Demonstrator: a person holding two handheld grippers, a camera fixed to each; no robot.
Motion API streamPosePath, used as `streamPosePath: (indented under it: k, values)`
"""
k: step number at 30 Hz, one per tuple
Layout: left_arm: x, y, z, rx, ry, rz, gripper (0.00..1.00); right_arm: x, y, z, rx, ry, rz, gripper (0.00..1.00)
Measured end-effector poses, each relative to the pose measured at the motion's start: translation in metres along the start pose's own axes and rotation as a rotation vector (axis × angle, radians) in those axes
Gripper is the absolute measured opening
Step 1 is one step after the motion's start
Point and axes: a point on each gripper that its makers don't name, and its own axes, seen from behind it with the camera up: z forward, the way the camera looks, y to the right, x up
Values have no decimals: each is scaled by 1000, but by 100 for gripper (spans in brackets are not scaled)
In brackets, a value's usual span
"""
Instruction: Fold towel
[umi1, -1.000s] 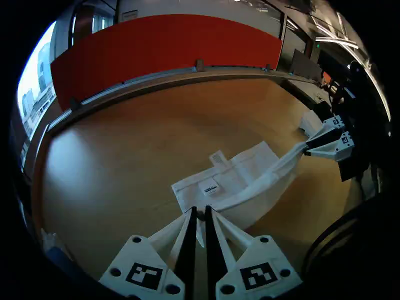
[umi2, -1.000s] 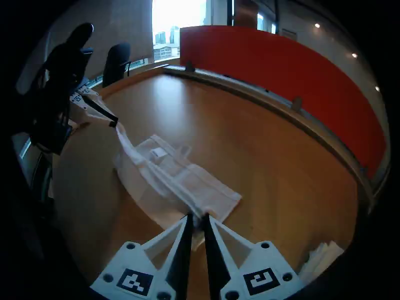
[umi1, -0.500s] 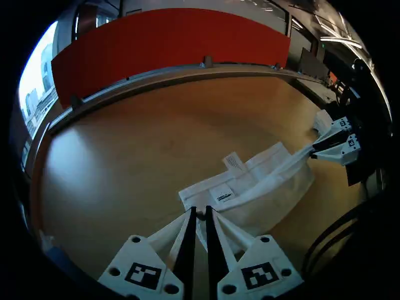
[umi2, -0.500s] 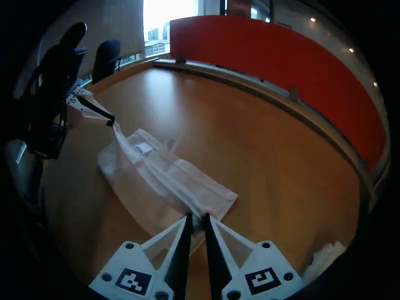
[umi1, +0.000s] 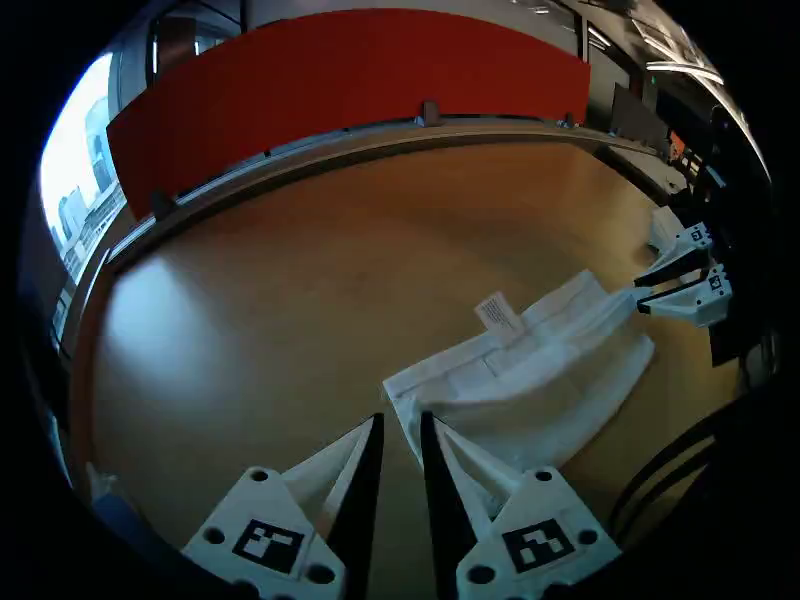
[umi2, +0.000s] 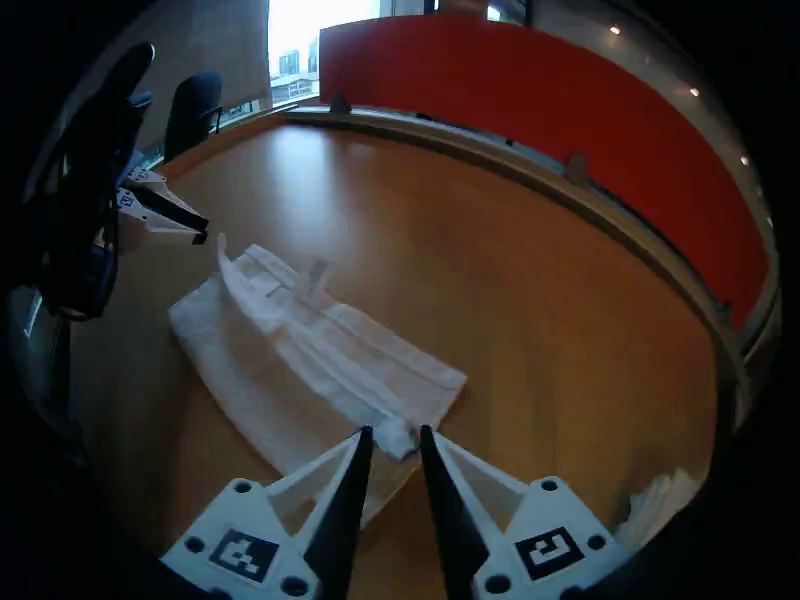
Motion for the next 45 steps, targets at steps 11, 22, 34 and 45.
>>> streamPosePath:
  k: [11,22,34,45]
  values:
    - [-5,0,-13,-17,4,-37,85,6,5,-2,-30,20,15,100]
    - [-17,-3,-24,-15,3,-57,95,-3,-4,-10,-22,19,23,100]
    - [-33,0,-37,-2,1,-66,95,-13,-17,-24,-18,22,40,100]
    - [-47,-1,-49,24,3,-98,95,-23,-19,-30,-4,14,26,100]
